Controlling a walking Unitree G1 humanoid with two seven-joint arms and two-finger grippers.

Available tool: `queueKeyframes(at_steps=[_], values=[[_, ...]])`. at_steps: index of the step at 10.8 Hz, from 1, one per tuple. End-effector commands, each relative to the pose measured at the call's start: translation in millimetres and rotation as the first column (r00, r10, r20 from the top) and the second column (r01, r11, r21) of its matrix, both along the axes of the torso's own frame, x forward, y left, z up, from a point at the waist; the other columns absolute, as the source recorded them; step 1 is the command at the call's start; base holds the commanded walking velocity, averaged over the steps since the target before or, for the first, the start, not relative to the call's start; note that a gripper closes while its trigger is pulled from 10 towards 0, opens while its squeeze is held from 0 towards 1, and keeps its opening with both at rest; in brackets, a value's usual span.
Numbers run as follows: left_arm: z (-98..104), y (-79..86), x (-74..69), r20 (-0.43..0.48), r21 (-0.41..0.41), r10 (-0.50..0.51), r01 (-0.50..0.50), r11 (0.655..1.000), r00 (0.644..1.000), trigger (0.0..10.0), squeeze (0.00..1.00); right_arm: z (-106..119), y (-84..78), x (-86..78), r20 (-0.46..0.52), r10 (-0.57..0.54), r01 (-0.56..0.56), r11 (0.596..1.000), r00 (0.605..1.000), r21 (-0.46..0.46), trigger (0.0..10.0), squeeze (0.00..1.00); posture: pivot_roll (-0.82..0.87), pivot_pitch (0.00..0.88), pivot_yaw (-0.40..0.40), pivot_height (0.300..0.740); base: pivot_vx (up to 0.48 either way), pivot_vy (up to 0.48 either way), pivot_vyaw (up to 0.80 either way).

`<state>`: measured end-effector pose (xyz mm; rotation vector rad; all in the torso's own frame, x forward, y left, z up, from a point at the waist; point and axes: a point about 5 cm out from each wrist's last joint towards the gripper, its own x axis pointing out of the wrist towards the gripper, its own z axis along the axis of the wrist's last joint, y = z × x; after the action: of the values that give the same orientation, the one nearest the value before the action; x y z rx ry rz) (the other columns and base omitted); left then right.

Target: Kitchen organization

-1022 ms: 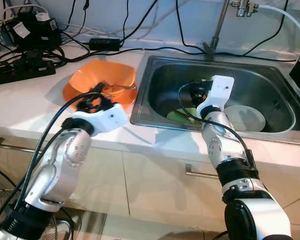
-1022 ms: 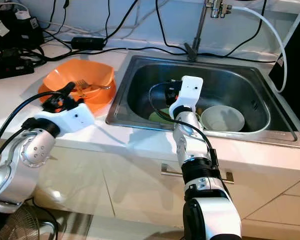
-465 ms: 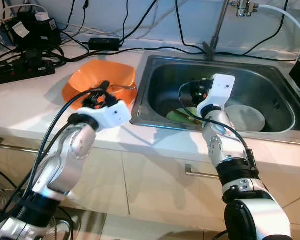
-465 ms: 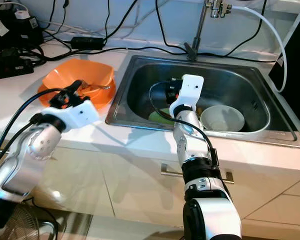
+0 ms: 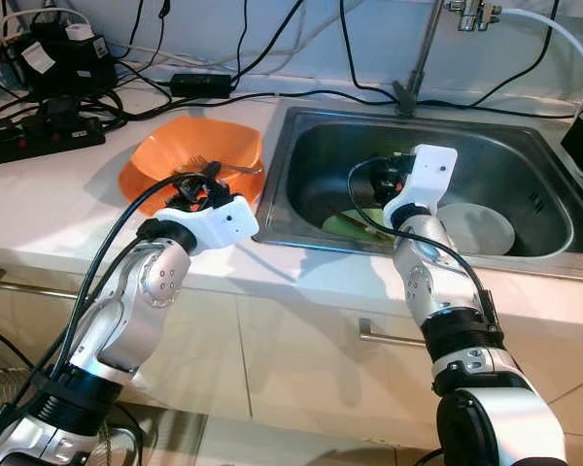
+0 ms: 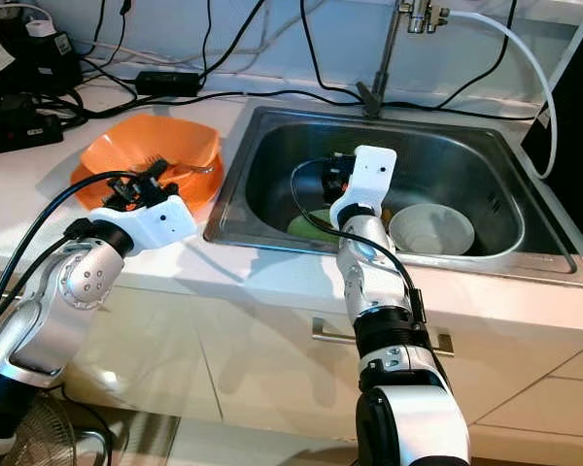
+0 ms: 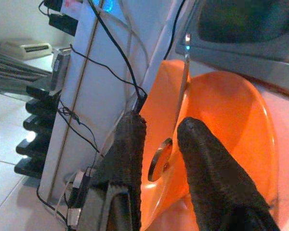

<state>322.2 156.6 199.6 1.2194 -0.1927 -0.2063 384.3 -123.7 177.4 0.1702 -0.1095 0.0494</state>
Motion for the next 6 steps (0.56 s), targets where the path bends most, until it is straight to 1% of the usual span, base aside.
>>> queueKeyframes(at_steps=[1, 6], values=[[3.2, -1.4, 2.1, 0.008, 0.007, -0.008, 0.008, 1.000, 1.000, 0.0, 0.00, -1.9, -1.5, -1.7, -0.006, -0.003, 0.003, 1.000, 1.000, 0.009, 10.0, 0.00, 0.24, 0.053, -0.026, 0.740, 0.000, 0.000, 0.00], [6.6, -0.2, 3.4, 0.017, 0.024, -0.004, 0.004, 1.000, 1.000, 0.0, 0.00, -4.3, -2.5, -1.8, -0.019, -0.006, 0.006, 1.000, 1.000, 0.005, 10.0, 0.00, 0.24, 0.051, -0.026, 0.740, 0.000, 0.000, 0.00]])
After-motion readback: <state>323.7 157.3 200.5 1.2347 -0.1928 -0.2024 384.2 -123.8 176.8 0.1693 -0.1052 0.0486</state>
